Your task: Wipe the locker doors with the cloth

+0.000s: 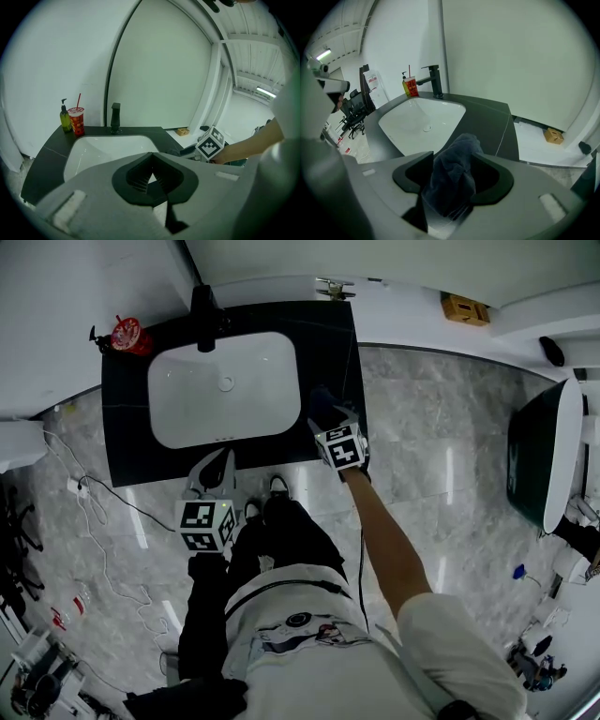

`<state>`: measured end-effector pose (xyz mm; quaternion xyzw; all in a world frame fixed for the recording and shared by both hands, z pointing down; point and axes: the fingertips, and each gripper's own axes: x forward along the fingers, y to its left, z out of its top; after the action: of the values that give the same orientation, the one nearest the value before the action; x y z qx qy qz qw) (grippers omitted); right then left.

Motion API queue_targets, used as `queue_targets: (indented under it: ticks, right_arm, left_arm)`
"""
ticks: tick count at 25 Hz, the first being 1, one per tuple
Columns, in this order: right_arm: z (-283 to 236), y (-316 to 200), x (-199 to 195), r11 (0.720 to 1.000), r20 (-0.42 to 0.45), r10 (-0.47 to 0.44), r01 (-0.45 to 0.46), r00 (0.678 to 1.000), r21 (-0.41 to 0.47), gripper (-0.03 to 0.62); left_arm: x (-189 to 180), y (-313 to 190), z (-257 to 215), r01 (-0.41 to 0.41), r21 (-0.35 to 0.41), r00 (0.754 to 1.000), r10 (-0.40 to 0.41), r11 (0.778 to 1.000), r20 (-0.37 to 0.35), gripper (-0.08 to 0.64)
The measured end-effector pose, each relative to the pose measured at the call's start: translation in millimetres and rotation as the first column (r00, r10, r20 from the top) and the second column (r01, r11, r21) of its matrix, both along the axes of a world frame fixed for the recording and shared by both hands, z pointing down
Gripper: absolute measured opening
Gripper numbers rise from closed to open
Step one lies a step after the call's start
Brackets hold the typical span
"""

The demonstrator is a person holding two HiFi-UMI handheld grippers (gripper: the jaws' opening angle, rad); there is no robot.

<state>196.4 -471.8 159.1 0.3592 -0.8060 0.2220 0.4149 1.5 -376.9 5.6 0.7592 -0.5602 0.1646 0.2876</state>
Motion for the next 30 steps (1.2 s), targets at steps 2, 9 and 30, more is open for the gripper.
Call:
queue_targets:
  ticks: [2, 9, 30]
  right_arm:
    - [11.6, 2.6, -3.1, 0.999, -0.019, -0.021, 0.02, 1.0, -0.05, 0.26]
    - [31.9, -1.0, -0.4, 0.997, -0.1, -0.034, 0.027, 0.994, -0.072, 0.25]
    - [-62.1, 40.9, -17.5, 0.981, 0.08, 0.084, -0.097, 0.993, 0.167, 0.104]
  left_arm:
    - [2.3, -2.0, 3.1, -0.003, -0.011, 1.0, 0.003, 1.0, -0.001, 0.0]
    - [4.3, -0.8, 10.7, 0.0, -0.034, 1.0, 0.0, 0.999, 0.006, 0.0]
    - [-49.1, 69.9, -7.0, 0.114, 0.012, 0.993, -0.114, 0.993, 0.018, 0.0]
